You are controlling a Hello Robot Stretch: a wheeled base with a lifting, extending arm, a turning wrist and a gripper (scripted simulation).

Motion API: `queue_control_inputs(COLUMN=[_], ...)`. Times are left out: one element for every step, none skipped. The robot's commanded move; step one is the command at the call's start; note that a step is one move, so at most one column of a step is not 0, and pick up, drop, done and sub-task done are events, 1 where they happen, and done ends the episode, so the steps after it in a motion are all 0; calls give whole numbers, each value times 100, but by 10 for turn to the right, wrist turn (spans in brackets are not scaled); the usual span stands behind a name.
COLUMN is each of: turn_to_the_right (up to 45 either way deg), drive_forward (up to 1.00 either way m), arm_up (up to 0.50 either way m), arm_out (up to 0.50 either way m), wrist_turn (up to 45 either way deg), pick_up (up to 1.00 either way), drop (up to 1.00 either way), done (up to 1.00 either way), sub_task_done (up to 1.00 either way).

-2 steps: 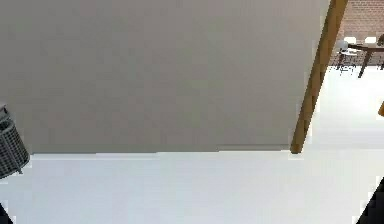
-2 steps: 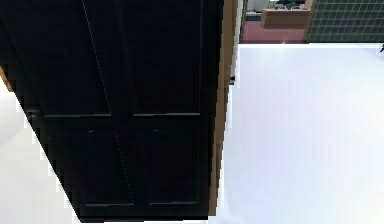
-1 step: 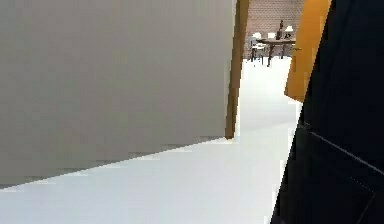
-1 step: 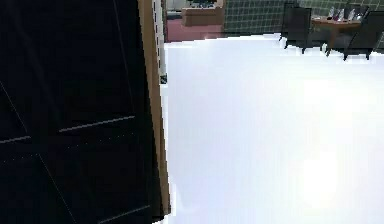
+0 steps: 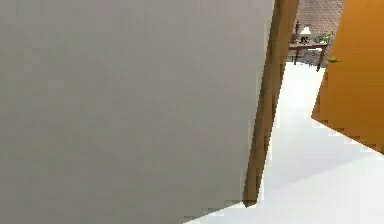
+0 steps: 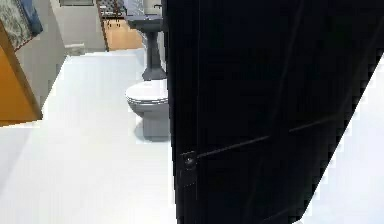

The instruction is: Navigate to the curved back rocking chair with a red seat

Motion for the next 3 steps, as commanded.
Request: queue_control_inputs(turn_to_the_right=[450, 90, 0], drive_forward=[0, 0, 100], arm_up=[0, 0, 0], arm_out=[0, 0, 0], wrist_turn=[0, 0, 0], pick_up=[0, 0, 0], drop=[0, 0, 0], done=[0, 0, 0], sub_task_done=[0, 0, 0])
